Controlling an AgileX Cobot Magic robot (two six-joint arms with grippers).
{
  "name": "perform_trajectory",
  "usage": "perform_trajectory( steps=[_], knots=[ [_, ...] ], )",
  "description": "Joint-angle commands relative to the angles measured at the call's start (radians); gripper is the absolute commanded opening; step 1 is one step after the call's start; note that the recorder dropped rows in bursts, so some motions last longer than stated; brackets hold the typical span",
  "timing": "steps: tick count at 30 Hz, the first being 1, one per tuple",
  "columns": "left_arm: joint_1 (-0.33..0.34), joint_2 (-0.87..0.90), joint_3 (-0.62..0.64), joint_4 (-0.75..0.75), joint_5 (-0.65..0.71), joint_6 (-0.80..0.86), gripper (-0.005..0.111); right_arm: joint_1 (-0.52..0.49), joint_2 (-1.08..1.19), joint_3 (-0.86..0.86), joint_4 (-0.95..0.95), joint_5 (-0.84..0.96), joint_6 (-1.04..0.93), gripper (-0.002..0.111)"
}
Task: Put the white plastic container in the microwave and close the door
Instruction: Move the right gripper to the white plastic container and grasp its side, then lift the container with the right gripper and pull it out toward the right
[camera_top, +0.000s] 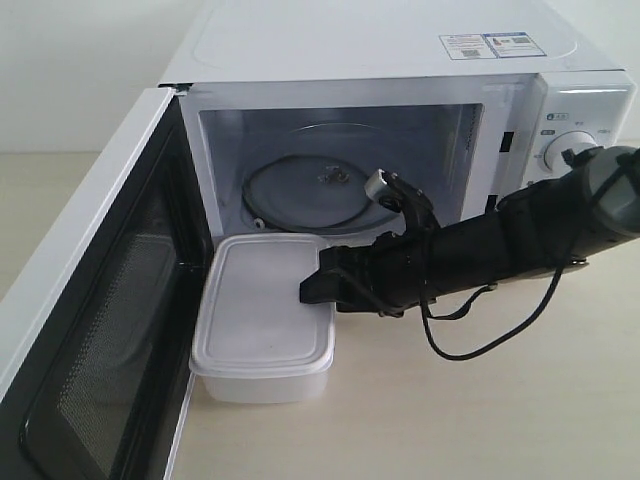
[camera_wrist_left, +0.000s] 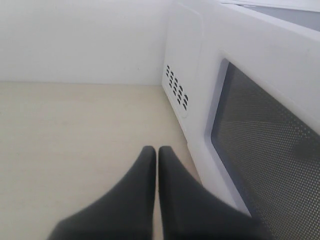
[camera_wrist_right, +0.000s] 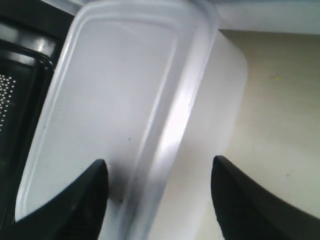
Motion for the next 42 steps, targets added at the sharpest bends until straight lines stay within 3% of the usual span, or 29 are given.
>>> perform_trajectory(
  steps=[1,4,9,16,22,29,42],
  knots=[
    [0.003,-0.002,0.003,-0.002,0.0,-0.007,0.004,0.007,0.022,-0.004,0.003,-0.008,0.001,0.053],
    [0.003,-0.002,0.003,-0.002,0.0,-0.007,0.004,0.007,0.022,-0.004,0.003,-0.01,-0.001,0.037],
    [0.003,-0.002,0.003,-0.002,0.0,-0.007,0.004,0.007,0.022,-0.004,0.003,-0.006,-0.003,0.0],
    [0.003,-0.002,0.003,-0.002,0.0,-0.007,0.004,0.005,-0.021,-0.004,0.003,0.017,0.042,0.0],
    [0.003,-0.002,0.003,-0.002,0.0,-0.007,0.004,0.005,-0.123,0.009,-0.149,0.005,0.165,0.0],
    [0.003,-0.002,0.003,-0.002,0.0,-0.007,0.004,-0.062,-0.269,0.139,-0.159,0.003,0.165,0.0],
    [0.003,-0.002,0.003,-0.002,0.0,-0.007,0.004,-0.065,-0.488,0.261,-0.155,-0.026,0.316,0.0]
  ],
)
